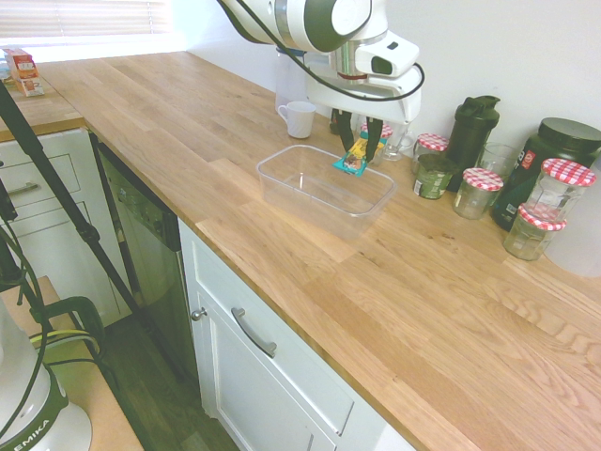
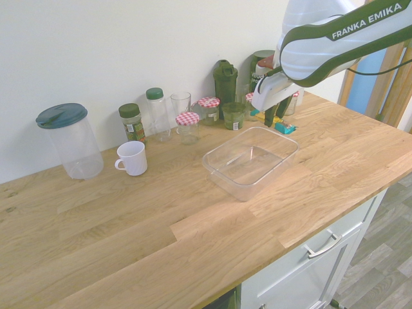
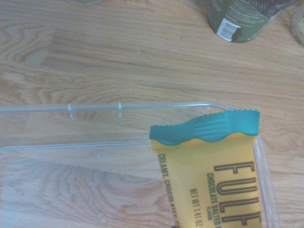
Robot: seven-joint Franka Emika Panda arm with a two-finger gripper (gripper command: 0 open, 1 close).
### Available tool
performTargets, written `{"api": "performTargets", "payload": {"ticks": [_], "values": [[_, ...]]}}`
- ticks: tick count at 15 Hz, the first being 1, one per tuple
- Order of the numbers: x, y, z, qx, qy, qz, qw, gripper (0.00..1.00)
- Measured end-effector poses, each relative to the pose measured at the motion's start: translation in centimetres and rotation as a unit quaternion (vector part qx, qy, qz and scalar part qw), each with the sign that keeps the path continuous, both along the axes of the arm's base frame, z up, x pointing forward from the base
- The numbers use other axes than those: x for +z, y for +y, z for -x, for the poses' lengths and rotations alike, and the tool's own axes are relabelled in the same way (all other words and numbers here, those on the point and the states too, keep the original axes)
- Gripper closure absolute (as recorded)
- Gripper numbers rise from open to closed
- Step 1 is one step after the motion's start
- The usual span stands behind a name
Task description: Put the protein bar into the container
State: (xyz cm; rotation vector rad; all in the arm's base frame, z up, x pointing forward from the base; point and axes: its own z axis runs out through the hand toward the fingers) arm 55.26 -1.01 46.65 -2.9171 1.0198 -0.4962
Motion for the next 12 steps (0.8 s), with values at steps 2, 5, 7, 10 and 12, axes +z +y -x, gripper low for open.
{"api": "performTargets", "payload": {"ticks": [2, 5, 7, 10, 12], "values": [[-0.6, 0.2, -0.2, -0.001, 0.004, 0.003, 1.000, 1.00], [-1.7, 0.2, -0.6, -0.002, 0.009, 0.005, 1.000, 1.00], [-2.9, 0.3, -1.1, -0.002, 0.013, 0.006, 1.000, 1.00], [-4.5, 0.4, -1.9, 0.002, 0.016, 0.008, 1.000, 1.00], [-5.2, 0.4, -2.4, 0.002, 0.019, 0.009, 1.000, 1.00]]}}
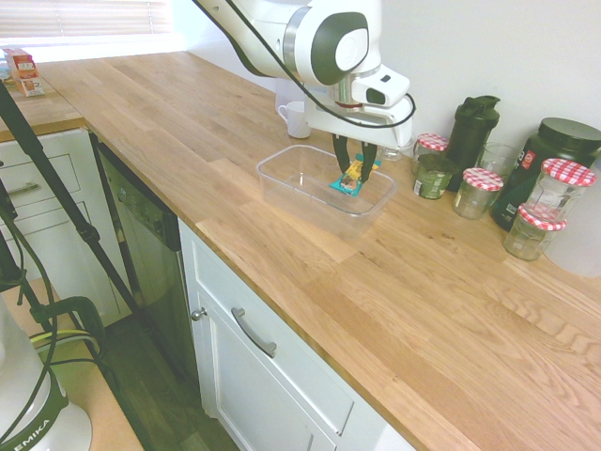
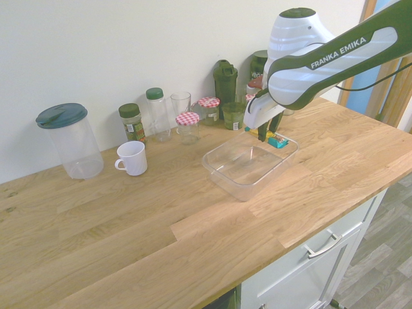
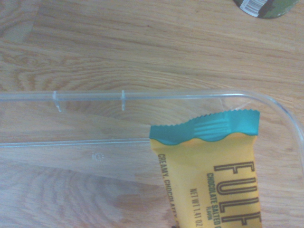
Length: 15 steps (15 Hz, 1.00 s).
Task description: Put the protein bar into the container
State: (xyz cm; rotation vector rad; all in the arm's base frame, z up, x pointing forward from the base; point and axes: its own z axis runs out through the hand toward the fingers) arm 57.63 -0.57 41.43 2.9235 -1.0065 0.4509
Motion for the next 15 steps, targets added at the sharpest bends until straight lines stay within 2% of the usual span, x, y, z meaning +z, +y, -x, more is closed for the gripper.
{"api": "performTargets", "payload": {"ticks": [13, 14, 15], "values": [[-3.7, -0.1, -1.3, 0.003, 0.016, 0.013, 1.000, 1.00], [-3.9, 0.0, -1.3, 0.004, 0.017, 0.013, 1.000, 0.00], [-4.1, 0.1, -1.3, 0.004, 0.019, 0.013, 1.000, 0.00]]}}
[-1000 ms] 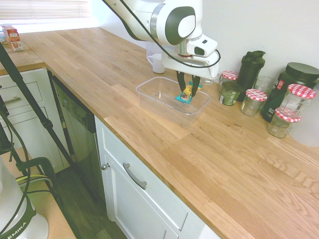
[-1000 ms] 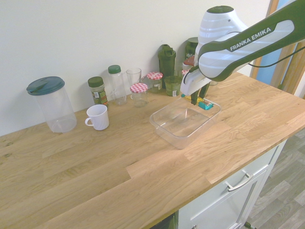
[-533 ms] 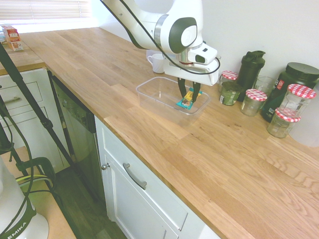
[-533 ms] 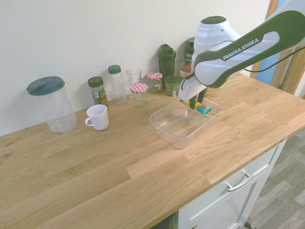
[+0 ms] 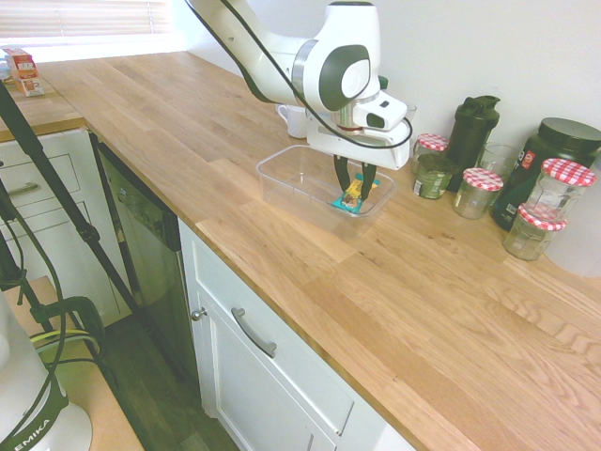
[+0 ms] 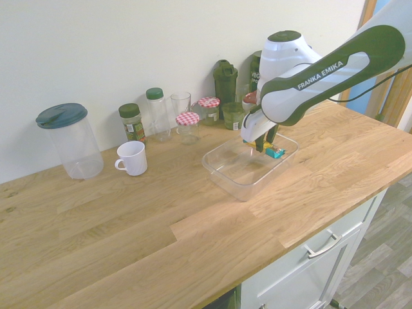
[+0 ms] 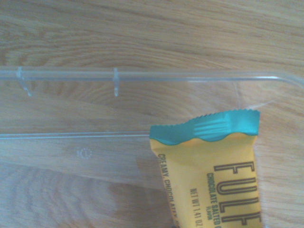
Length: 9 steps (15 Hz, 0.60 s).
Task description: Put the protein bar into the container
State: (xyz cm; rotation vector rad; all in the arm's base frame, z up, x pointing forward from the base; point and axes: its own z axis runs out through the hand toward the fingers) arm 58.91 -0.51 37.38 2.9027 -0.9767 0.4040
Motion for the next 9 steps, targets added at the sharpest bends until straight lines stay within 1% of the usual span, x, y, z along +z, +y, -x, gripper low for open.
{"api": "performTargets", "payload": {"ticks": [9], "values": [[0.16, -0.11, -0.10, -0.001, -0.002, 0.000, 1.000, 0.00]]}}
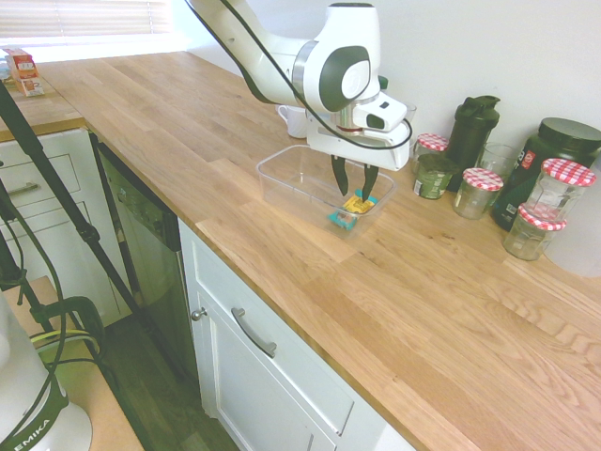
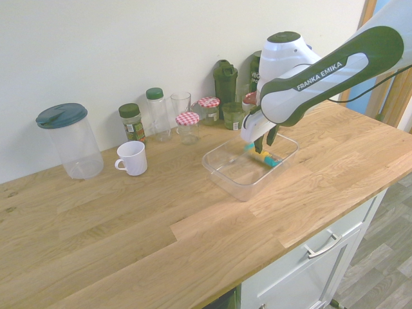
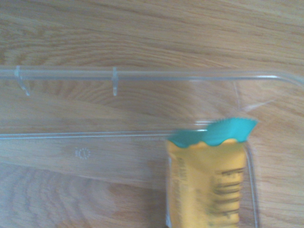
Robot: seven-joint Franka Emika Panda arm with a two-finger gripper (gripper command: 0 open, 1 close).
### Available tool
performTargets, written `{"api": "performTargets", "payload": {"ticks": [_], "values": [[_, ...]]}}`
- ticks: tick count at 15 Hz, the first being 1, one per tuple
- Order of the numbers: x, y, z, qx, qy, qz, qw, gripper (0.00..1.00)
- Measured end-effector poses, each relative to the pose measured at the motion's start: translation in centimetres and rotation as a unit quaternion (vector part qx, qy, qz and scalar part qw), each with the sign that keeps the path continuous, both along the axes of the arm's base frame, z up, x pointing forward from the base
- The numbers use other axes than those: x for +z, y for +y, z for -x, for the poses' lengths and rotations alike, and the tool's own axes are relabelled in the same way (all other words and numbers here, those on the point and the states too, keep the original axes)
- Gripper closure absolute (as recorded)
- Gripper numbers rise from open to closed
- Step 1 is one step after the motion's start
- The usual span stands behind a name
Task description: Put the protein bar into the container
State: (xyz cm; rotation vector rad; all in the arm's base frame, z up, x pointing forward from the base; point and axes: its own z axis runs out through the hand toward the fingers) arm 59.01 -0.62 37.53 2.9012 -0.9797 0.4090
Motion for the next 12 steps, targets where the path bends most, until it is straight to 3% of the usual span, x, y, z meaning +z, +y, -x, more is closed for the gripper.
{"api": "performTargets", "payload": {"ticks": [7, 12], "values": [[3.1, 0.4, 0.1, 0.000, -0.027, -0.005, 1.000, 0.00], [7.3, 1.1, 4.4, -0.010, -0.055, -0.041, 0.998, 0.00]]}}
